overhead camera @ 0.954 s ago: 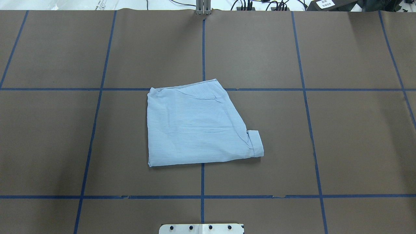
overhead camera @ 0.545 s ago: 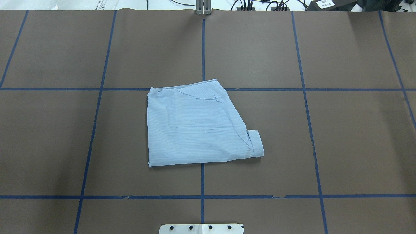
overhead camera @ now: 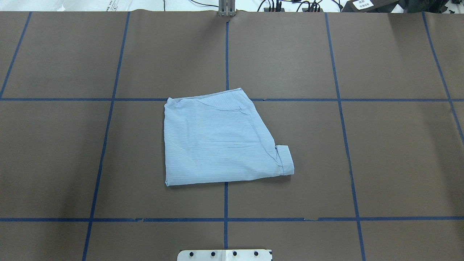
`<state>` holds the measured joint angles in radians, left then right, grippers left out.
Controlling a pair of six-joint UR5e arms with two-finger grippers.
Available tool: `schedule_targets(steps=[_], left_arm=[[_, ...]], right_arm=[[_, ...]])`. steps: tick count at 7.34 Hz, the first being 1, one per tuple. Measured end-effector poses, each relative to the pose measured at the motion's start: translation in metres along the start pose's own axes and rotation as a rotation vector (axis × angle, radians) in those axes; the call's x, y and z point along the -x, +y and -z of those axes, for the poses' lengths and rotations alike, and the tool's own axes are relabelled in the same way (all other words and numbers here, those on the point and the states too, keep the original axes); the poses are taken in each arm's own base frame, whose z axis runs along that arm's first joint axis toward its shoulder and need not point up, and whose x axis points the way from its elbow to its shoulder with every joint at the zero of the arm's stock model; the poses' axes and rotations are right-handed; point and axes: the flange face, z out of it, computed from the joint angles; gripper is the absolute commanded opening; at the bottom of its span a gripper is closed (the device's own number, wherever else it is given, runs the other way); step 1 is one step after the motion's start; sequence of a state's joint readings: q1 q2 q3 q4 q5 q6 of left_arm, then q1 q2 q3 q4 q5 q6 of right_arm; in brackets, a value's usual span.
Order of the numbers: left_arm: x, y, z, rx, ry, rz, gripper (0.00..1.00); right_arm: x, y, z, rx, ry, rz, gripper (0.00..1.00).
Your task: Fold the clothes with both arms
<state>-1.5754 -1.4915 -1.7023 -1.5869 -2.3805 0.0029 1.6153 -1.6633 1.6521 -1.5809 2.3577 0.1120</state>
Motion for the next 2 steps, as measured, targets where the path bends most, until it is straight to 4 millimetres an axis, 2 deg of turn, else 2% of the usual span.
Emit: schedule_targets(steps=[2], left_arm=[[-0.0007, -0.0018, 0.0007, -0.003, 0.0, -0.003, 1.0]], right_arm=[[0.0006, -0.0002, 0.0005, -0.001, -0.001, 0.001, 1.0]])
